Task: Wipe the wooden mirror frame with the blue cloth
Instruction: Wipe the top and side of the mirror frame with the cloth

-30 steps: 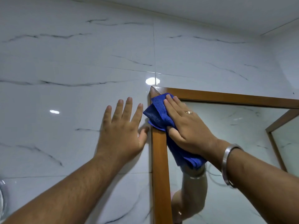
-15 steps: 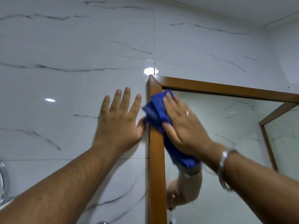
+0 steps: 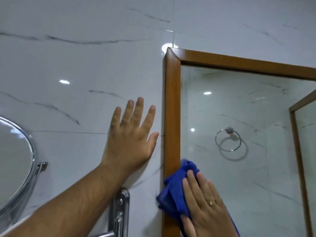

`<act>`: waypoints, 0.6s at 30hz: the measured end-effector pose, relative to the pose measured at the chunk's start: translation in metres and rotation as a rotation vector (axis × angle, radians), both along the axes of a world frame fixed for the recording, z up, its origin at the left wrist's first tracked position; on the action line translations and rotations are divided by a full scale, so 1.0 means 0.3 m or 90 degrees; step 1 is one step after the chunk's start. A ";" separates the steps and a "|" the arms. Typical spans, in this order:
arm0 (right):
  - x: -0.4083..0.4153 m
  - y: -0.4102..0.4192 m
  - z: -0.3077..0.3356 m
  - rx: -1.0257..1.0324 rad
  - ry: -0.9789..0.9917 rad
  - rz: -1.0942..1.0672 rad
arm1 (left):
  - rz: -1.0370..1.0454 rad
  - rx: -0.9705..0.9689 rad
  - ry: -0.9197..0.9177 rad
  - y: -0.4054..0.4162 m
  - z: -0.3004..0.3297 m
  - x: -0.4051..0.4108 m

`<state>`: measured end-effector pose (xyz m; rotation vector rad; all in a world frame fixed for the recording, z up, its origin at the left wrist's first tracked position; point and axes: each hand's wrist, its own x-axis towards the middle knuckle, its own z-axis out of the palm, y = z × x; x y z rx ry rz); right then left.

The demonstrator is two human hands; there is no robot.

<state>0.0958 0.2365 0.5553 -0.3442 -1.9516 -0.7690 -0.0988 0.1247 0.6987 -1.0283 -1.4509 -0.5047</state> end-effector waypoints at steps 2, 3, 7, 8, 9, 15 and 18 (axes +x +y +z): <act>0.021 0.018 0.060 0.022 -0.057 0.017 | 0.005 -0.005 0.003 -0.004 -0.026 0.001; 0.023 0.019 0.140 0.030 -0.056 0.024 | 0.009 -0.007 0.001 -0.004 -0.029 0.003; -0.017 0.004 0.605 -0.014 0.088 0.026 | 0.010 -0.003 -0.001 0.001 -0.029 0.007; -0.028 -0.008 0.713 -0.023 0.118 0.018 | 0.008 0.000 0.003 0.001 -0.030 0.005; -0.037 -0.014 0.795 -0.027 0.138 0.008 | 0.007 0.000 0.005 0.002 -0.032 0.002; -0.055 -0.008 0.657 -0.036 0.185 0.018 | -0.001 0.005 0.008 -0.006 -0.047 -0.002; -0.043 0.002 0.265 -0.054 0.135 0.005 | -0.003 0.008 -0.006 -0.005 -0.098 -0.005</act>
